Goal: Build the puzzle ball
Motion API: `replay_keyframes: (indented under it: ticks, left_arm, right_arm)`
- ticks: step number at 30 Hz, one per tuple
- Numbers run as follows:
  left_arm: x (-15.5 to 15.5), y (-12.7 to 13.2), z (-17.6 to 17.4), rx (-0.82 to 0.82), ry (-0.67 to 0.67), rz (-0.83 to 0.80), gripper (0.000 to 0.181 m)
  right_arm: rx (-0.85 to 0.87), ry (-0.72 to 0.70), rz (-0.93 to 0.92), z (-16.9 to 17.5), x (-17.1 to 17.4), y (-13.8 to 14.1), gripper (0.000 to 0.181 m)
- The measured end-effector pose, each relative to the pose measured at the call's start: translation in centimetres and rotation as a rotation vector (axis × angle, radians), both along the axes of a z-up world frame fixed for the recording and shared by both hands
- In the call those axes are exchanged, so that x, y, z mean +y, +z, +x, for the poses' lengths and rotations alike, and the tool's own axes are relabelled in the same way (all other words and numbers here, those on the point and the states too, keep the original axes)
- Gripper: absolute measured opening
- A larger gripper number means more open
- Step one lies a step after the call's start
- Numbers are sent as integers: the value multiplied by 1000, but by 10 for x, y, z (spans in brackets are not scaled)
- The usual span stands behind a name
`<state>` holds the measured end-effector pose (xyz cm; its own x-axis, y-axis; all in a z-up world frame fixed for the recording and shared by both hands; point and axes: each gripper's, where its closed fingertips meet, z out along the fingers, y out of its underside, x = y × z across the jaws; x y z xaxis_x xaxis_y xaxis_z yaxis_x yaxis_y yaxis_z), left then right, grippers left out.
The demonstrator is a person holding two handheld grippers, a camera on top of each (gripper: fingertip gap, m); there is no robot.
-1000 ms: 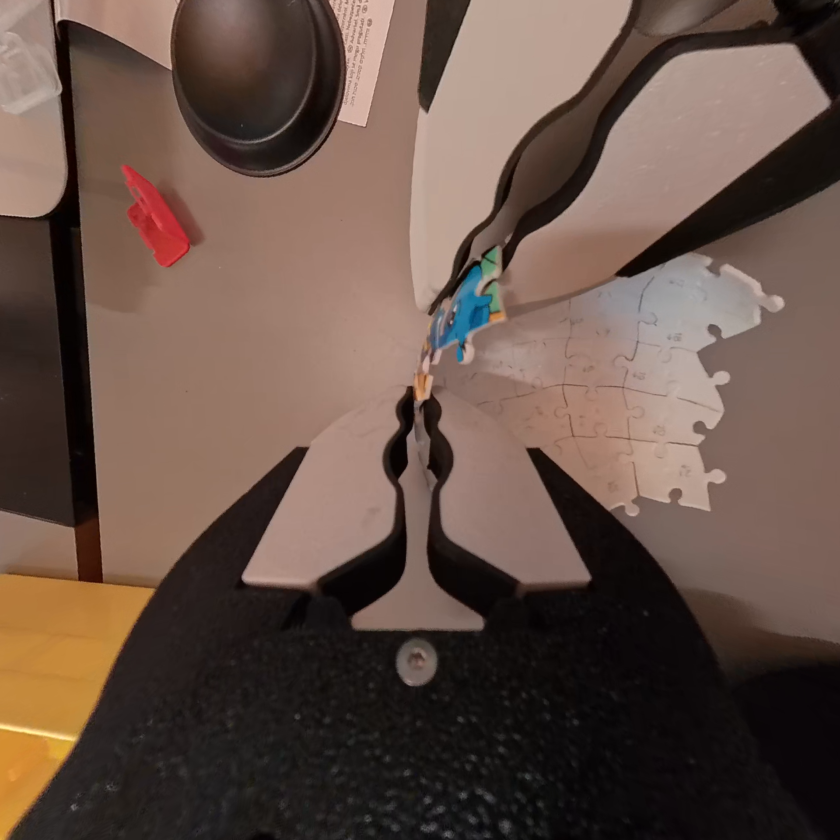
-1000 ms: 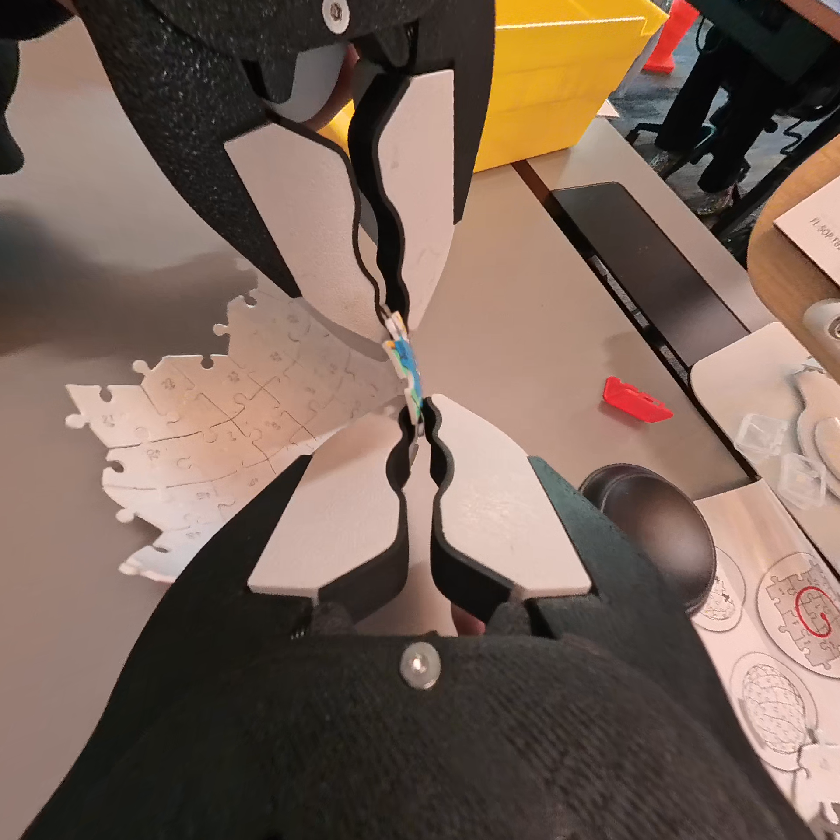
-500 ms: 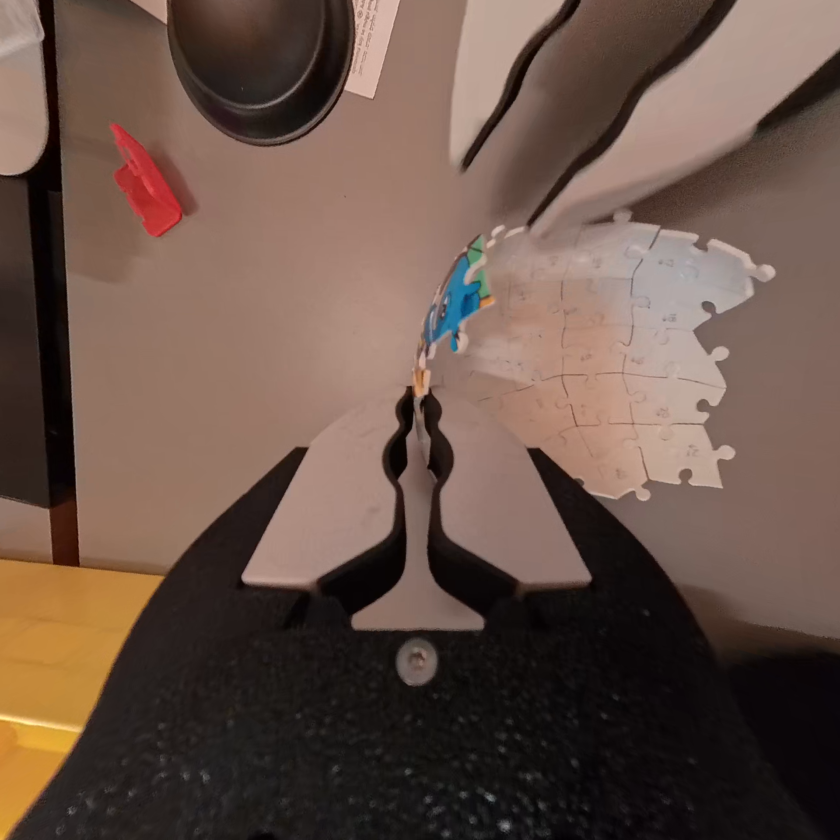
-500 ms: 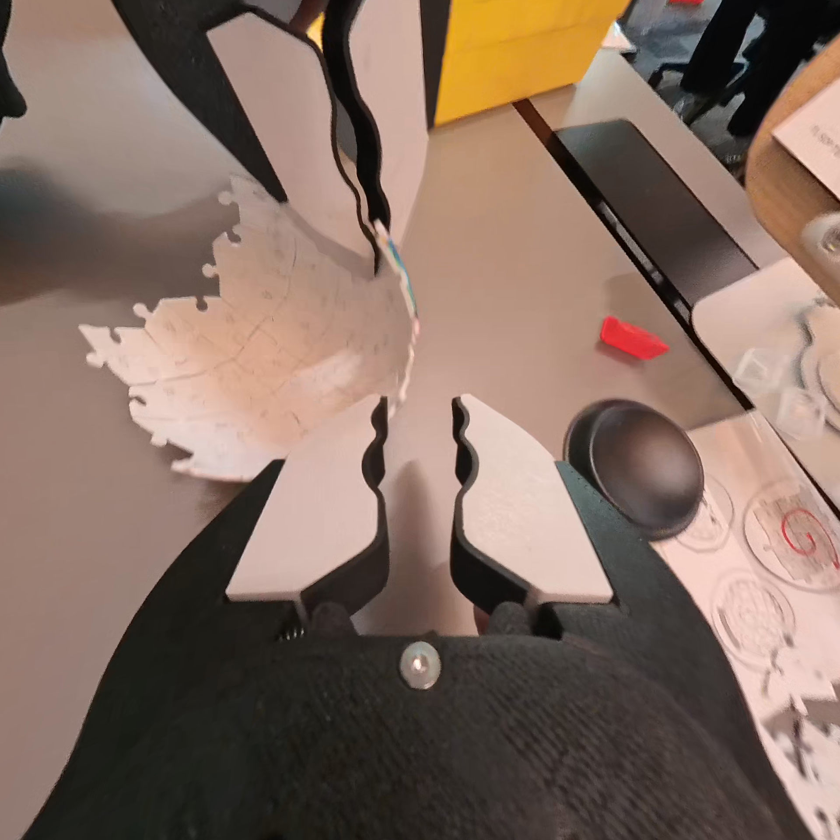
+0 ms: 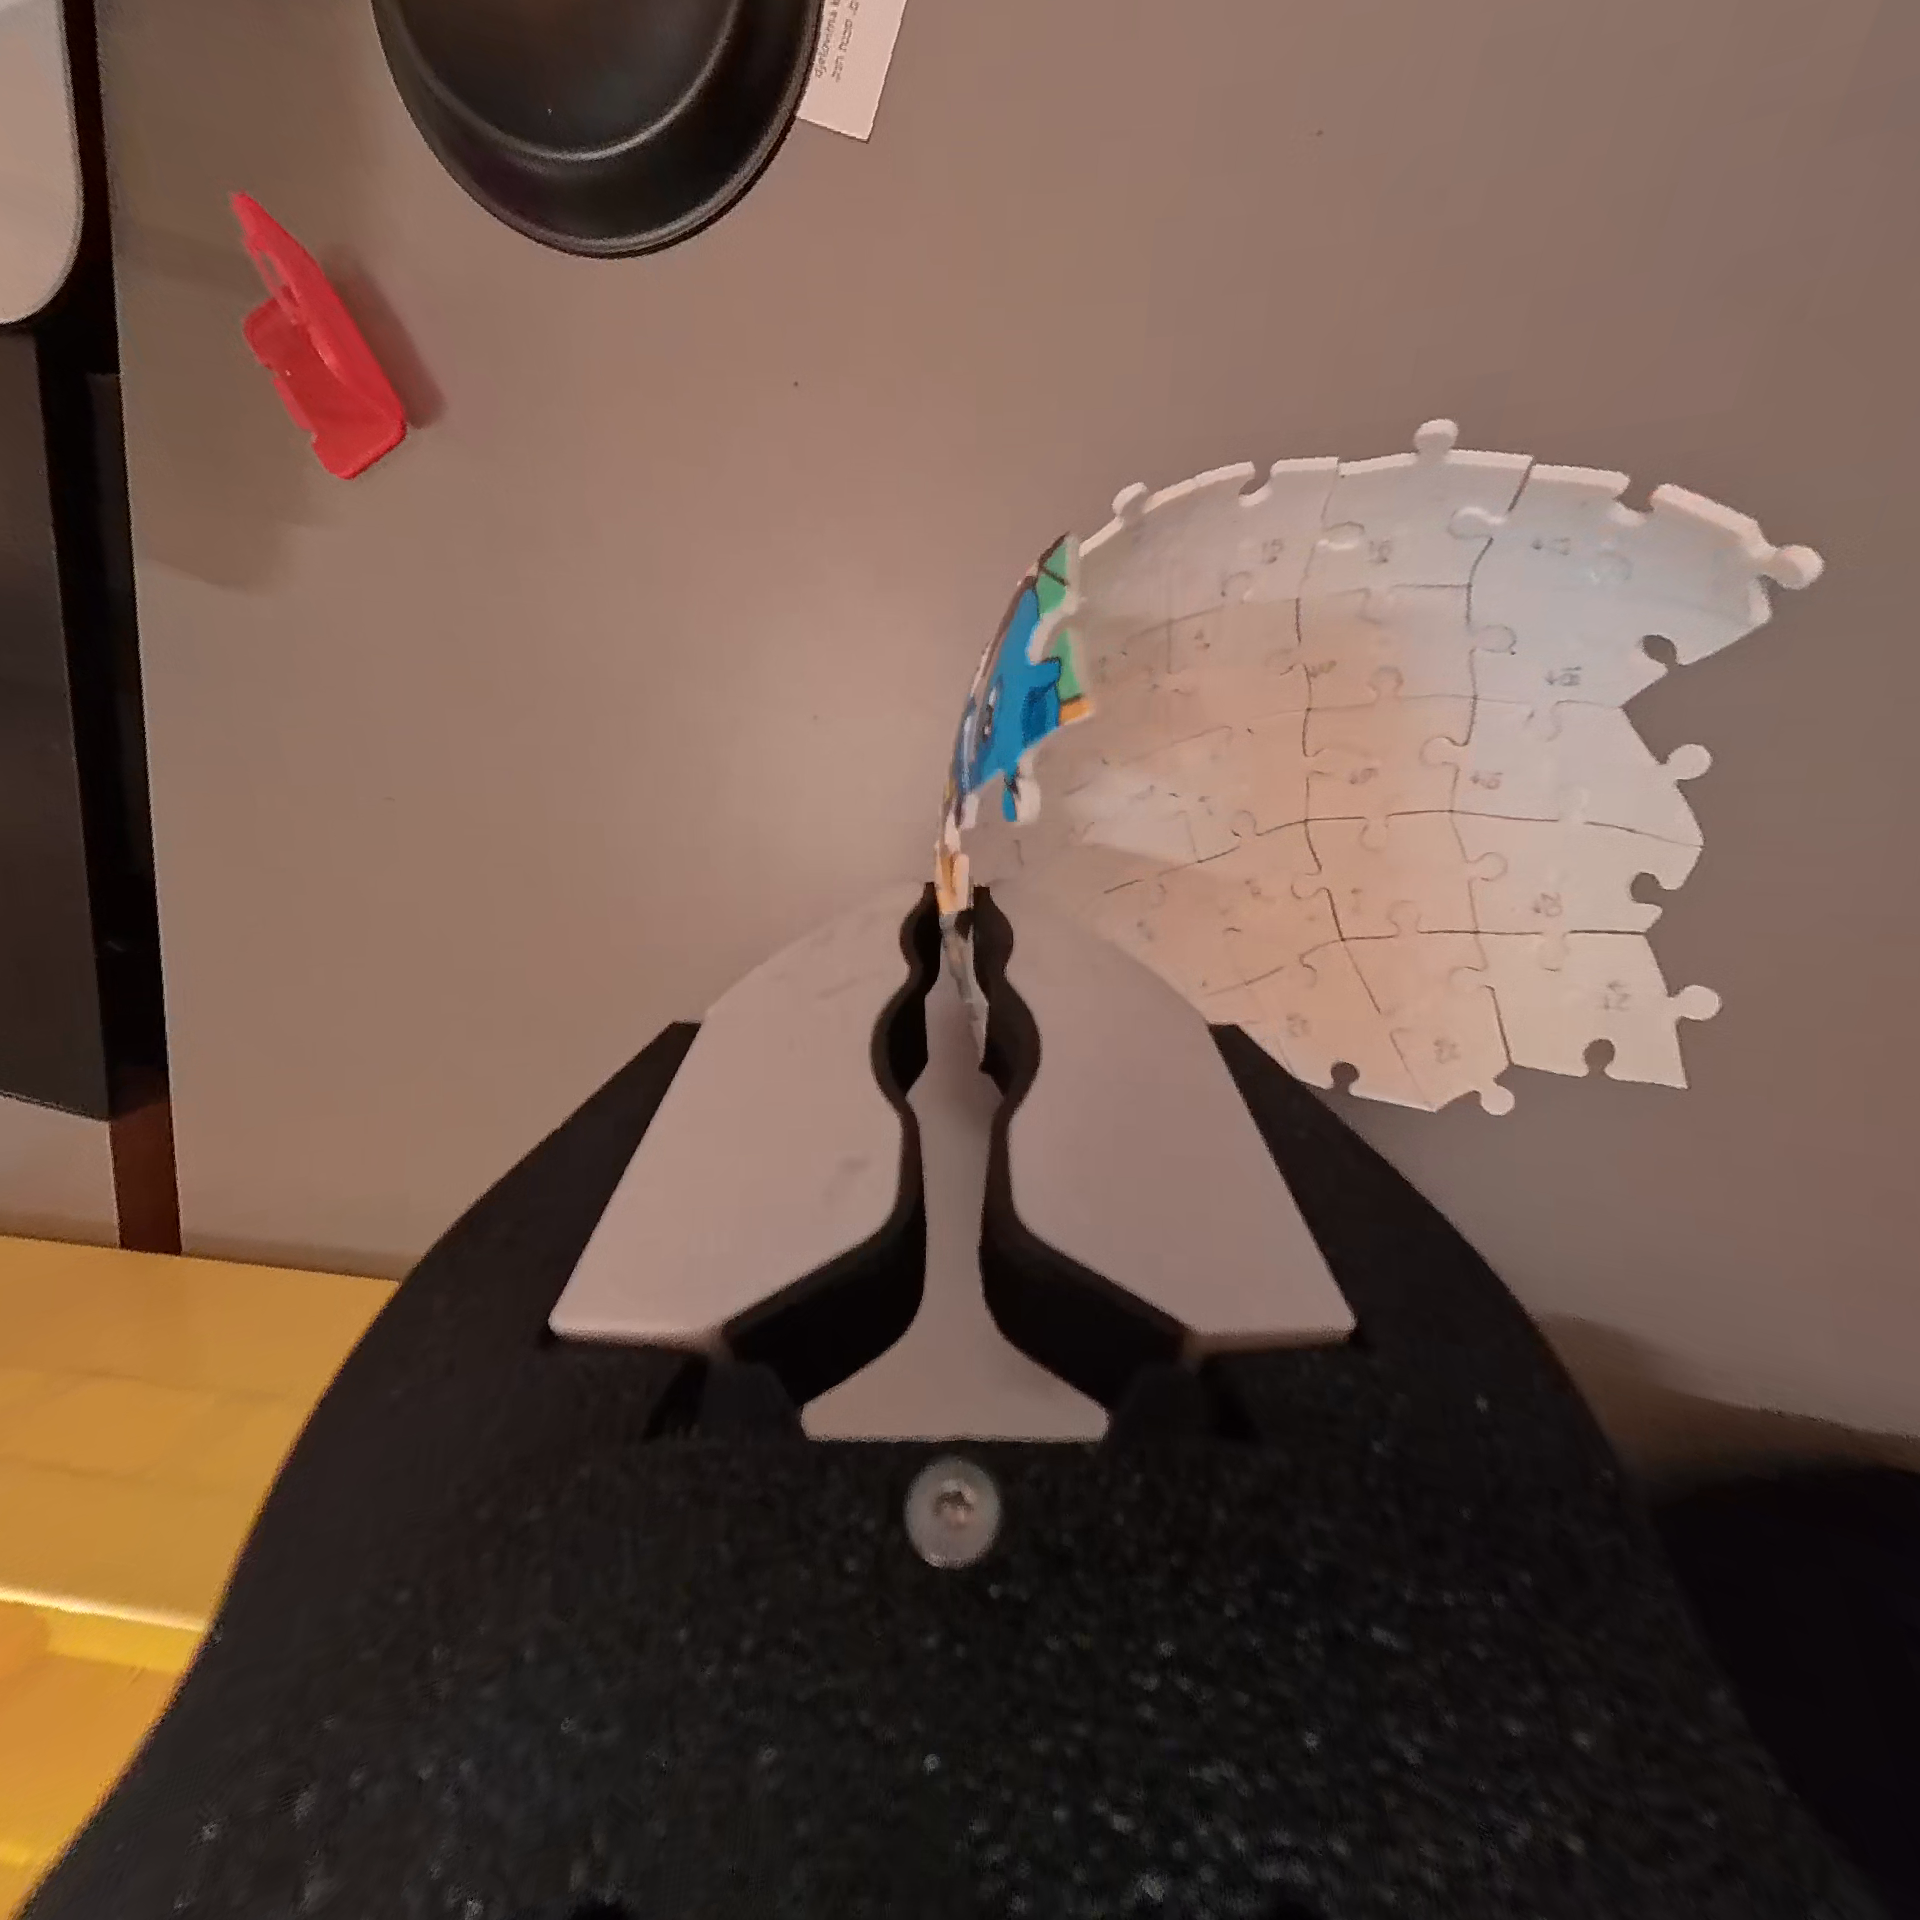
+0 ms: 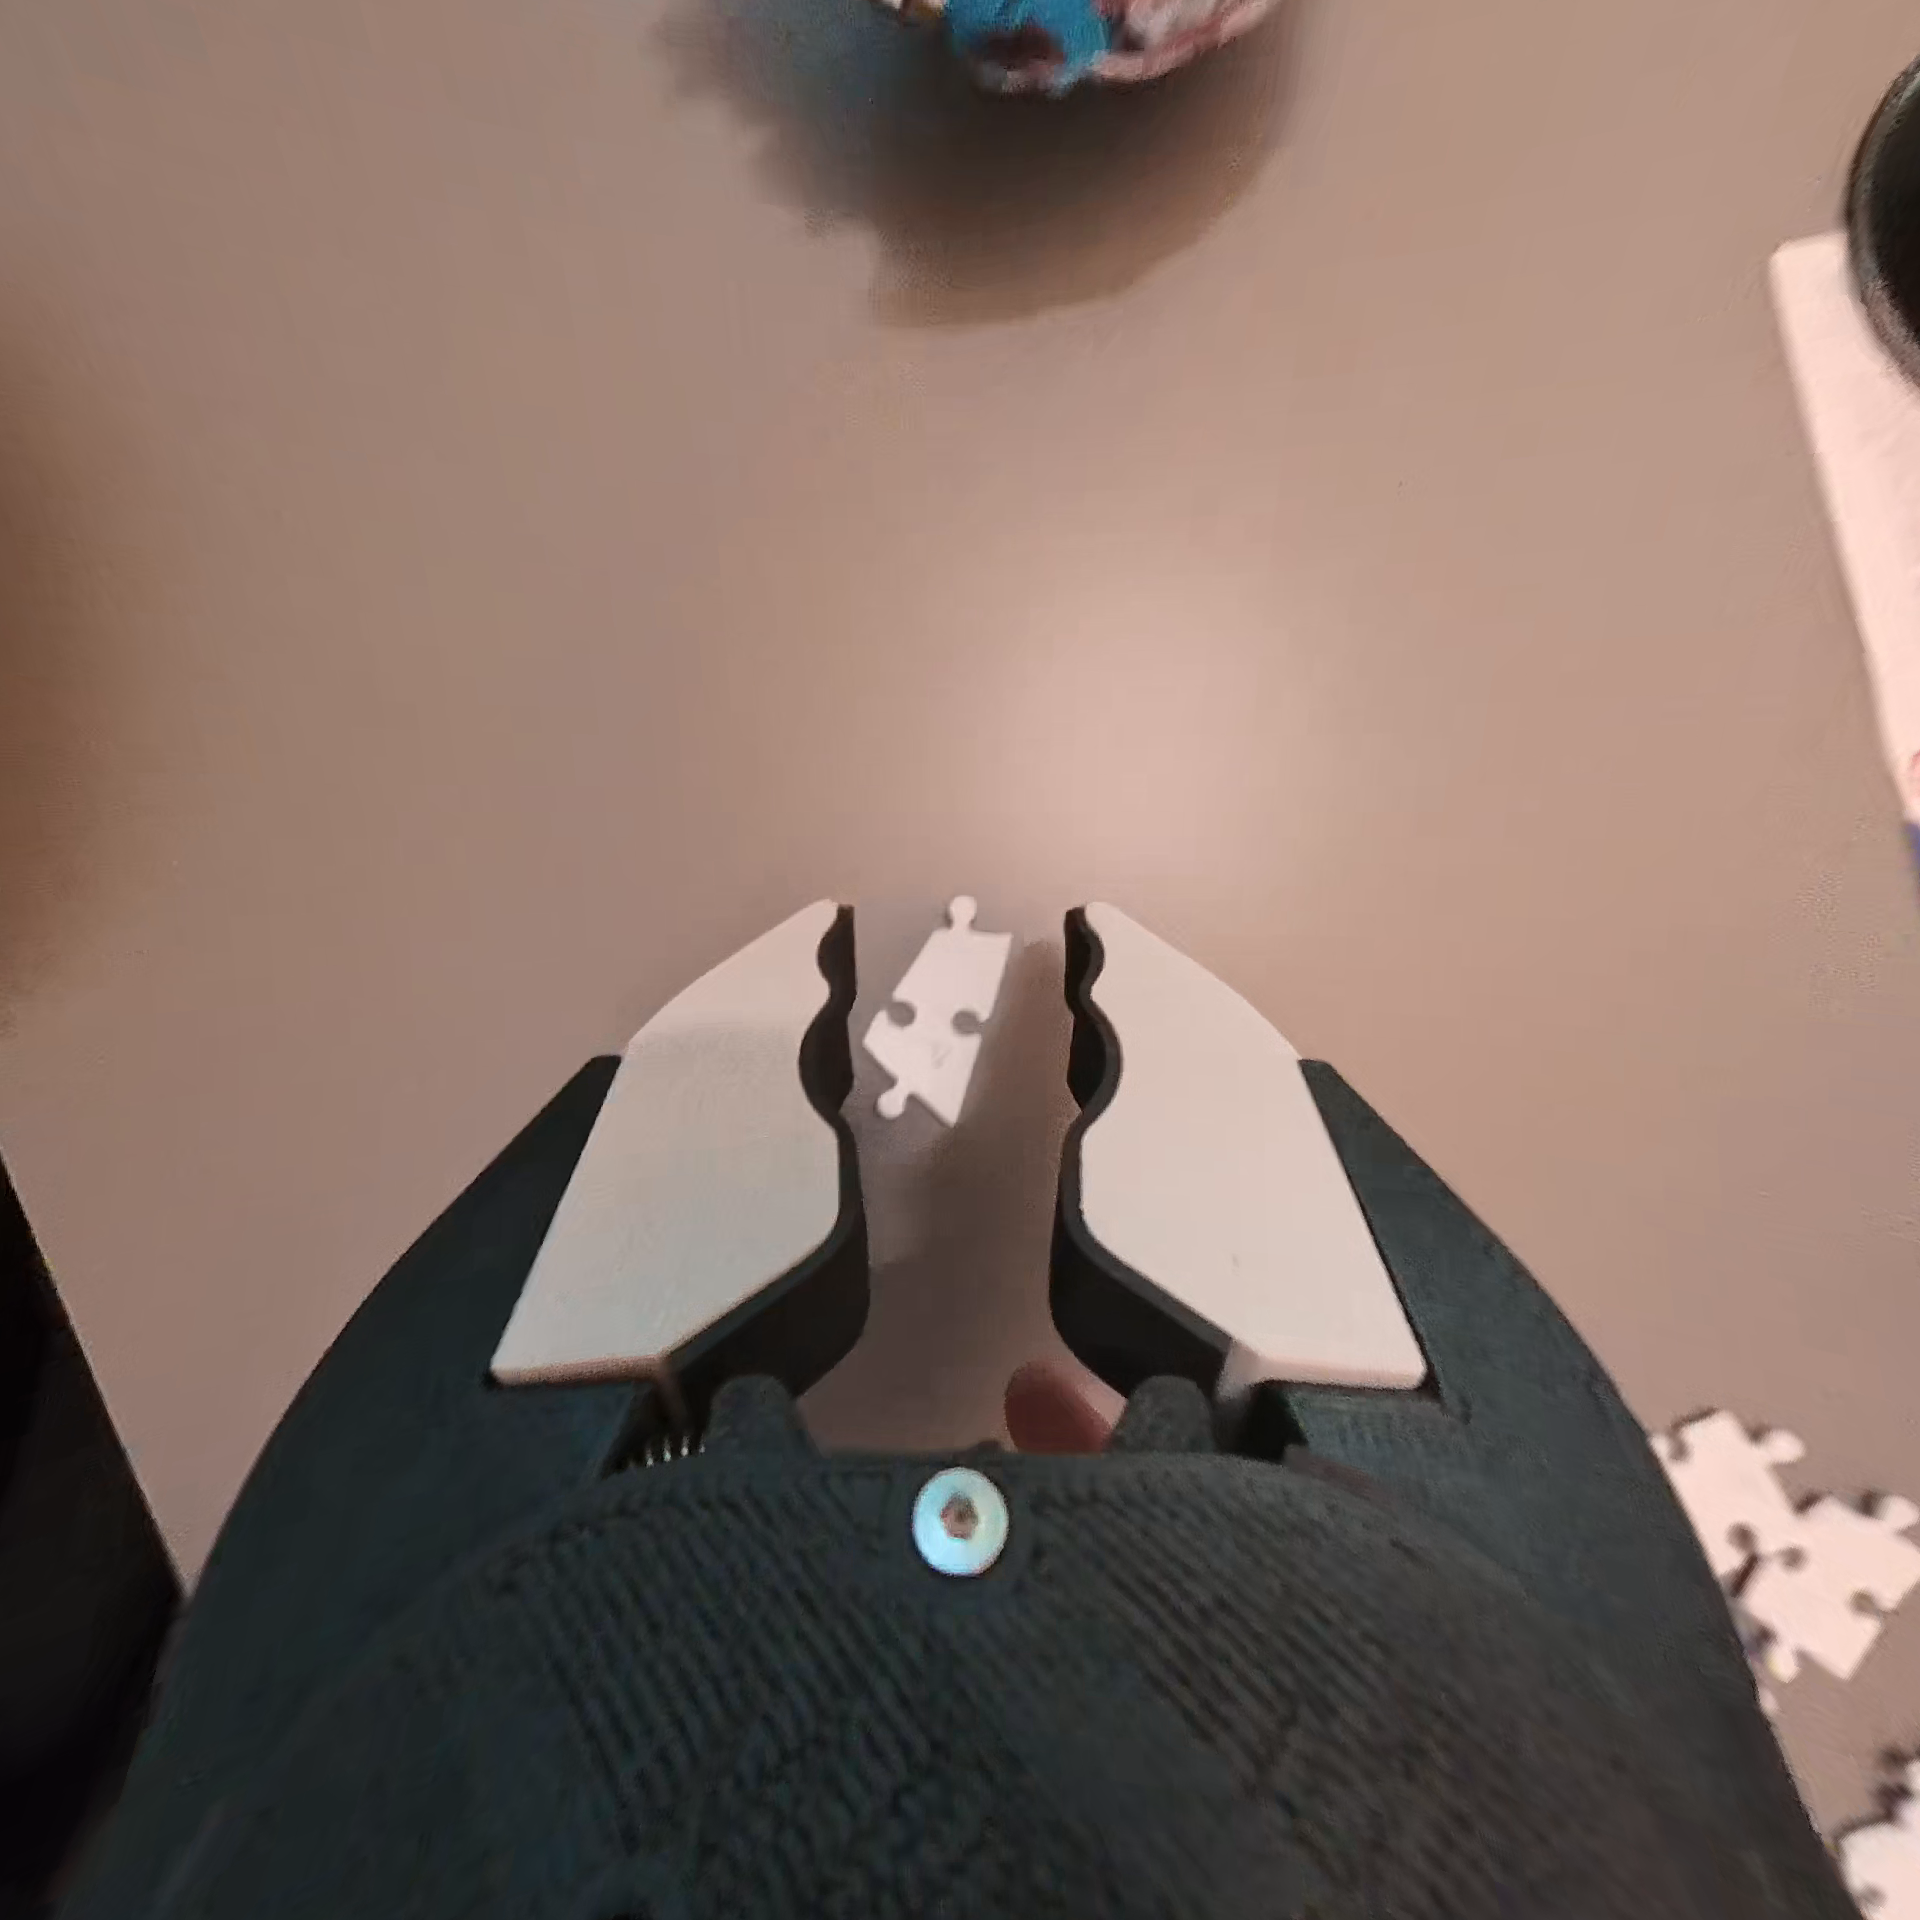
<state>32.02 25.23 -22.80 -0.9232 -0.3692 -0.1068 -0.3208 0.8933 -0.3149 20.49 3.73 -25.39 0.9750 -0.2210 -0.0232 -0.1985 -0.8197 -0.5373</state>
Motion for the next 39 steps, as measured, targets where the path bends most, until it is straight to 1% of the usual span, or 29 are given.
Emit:
replay_keyframes:
  ticks: [5,7,9,15,19,22,25,32,35,39]
  left_arm:
    - [0,0,0,-3,3,5,5]
    - [0,0,0,-5,4,7,5]
    - [0,0,0,-4,7,8,5]
    - [2,-2,1,-5,13,18,7]
    - [2,-1,1,-10,17,16,11]
    - [1,-1,1,-8,15,10,12]
    - [1,-1,2,-7,20,9,11]
    - [1,2,3,-24,26,12,12]
    - [1,3,3,-29,28,15,13]
    - [1,5,3,-35,33,5,12]
  right_arm:
    - [-20,-23,-140,-8,-20,-17,44]
    - [-3,-27,-160,-10,-23,-22,39]
    - [12,-21,-138,-13,-20,-22,25]
    - [8,-36,-142,-12,-19,-22,24]
    - [11,-50,-109,-12,-14,-19,24]
    - [-13,-58,-46,-7,-5,-7,24]
    - [-73,-111,36,8,8,9,24]
    - [-268,-278,358,67,51,70,24]
    - [-372,-292,402,86,66,89,24]
    - [-481,-278,383,98,83,98,24]
